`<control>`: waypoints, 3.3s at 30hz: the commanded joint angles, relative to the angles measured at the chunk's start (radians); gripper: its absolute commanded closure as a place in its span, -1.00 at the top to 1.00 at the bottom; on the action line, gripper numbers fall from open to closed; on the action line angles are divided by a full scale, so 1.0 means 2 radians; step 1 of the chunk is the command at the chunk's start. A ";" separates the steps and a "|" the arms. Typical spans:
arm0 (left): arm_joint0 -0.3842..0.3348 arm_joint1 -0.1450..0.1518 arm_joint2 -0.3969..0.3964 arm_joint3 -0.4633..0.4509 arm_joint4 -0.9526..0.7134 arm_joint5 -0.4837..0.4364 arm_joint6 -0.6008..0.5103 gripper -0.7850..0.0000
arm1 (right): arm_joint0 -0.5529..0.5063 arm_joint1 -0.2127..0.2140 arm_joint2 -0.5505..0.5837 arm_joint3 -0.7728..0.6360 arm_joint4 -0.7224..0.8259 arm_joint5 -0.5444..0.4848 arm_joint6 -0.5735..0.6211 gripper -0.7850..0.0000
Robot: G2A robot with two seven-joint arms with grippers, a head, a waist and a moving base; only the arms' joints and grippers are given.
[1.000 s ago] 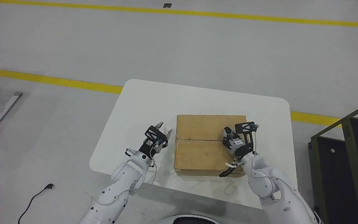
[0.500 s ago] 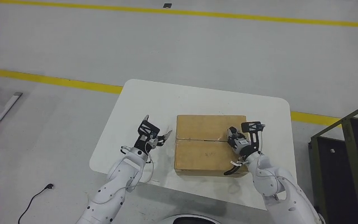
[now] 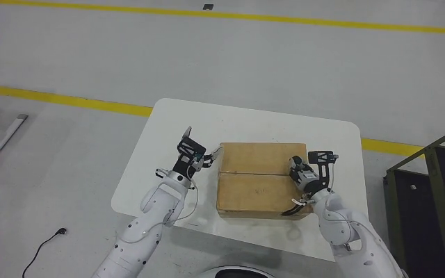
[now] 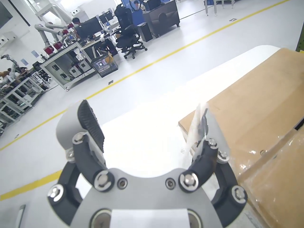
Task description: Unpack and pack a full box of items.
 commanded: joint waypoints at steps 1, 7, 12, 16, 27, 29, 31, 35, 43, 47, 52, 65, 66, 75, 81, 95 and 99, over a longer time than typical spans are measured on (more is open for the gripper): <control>-0.006 -0.003 0.004 -0.002 -0.002 -0.002 0.001 1.00 | -0.004 0.000 0.008 -0.006 0.002 0.003 0.000 -1.00; -0.021 -0.010 0.018 -0.006 -0.004 -0.009 0.003 1.00 | -0.015 0.002 0.037 -0.020 0.006 0.009 -0.003 -1.00; -0.033 -0.017 0.036 -0.006 -0.005 -0.016 0.006 1.00 | -0.028 0.004 0.074 -0.029 0.011 0.024 -0.011 -1.00; -0.040 -0.022 0.051 -0.004 0.000 -0.025 0.007 1.00 | -0.035 0.005 0.106 -0.026 0.014 0.031 -0.016 -1.00; -0.059 -0.039 0.094 0.007 0.009 -0.041 0.005 1.00 | -0.052 0.008 0.170 -0.009 0.027 0.040 -0.028 -1.00; -0.062 -0.043 0.101 0.012 0.010 -0.044 0.005 1.00 | -0.057 0.008 0.179 -0.008 0.031 0.039 -0.030 -1.00; -0.066 -0.046 0.109 0.016 0.010 -0.047 0.003 1.00 | -0.062 0.007 0.187 -0.006 0.036 0.039 -0.032 -1.00; -0.072 -0.054 0.128 0.026 0.016 -0.055 -0.002 1.00 | -0.071 0.008 0.205 -0.001 0.043 0.037 -0.036 -1.00; -0.099 -0.074 0.160 0.043 0.014 -0.049 -0.013 1.00 | -0.081 0.008 0.236 0.008 0.057 0.030 -0.040 -1.00; -0.115 -0.086 0.176 0.055 0.013 -0.044 -0.015 1.00 | -0.086 0.008 0.249 0.014 0.065 0.023 -0.042 -1.00; -0.132 -0.101 0.193 0.070 0.011 -0.037 -0.016 1.00 | -0.092 0.007 0.260 0.017 0.071 0.018 -0.042 -1.00; -0.165 -0.134 0.221 0.099 0.009 -0.040 -0.015 1.00 | -0.104 0.005 0.273 0.014 0.076 0.015 -0.043 -1.00; -0.166 -0.137 0.222 0.100 0.007 -0.038 -0.015 1.00 | -0.105 0.005 0.273 0.012 0.077 0.015 -0.042 -1.00; -0.164 -0.133 0.170 0.089 0.018 -0.028 -0.028 1.00 | -0.102 0.005 0.268 -0.011 0.109 -0.019 -0.001 -1.00; -0.107 -0.101 0.077 0.014 0.056 -0.049 -0.062 1.00 | -0.109 0.006 0.249 -0.050 0.134 -0.078 0.034 -0.70; 0.082 -0.053 -0.122 -0.173 0.092 -0.102 -0.178 1.00 | -0.104 0.016 0.185 -0.099 0.145 -0.279 0.135 0.22; 0.119 -0.048 -0.153 -0.198 0.070 -0.118 -0.219 1.00 | -0.097 0.019 0.160 -0.099 0.132 -0.334 0.165 0.25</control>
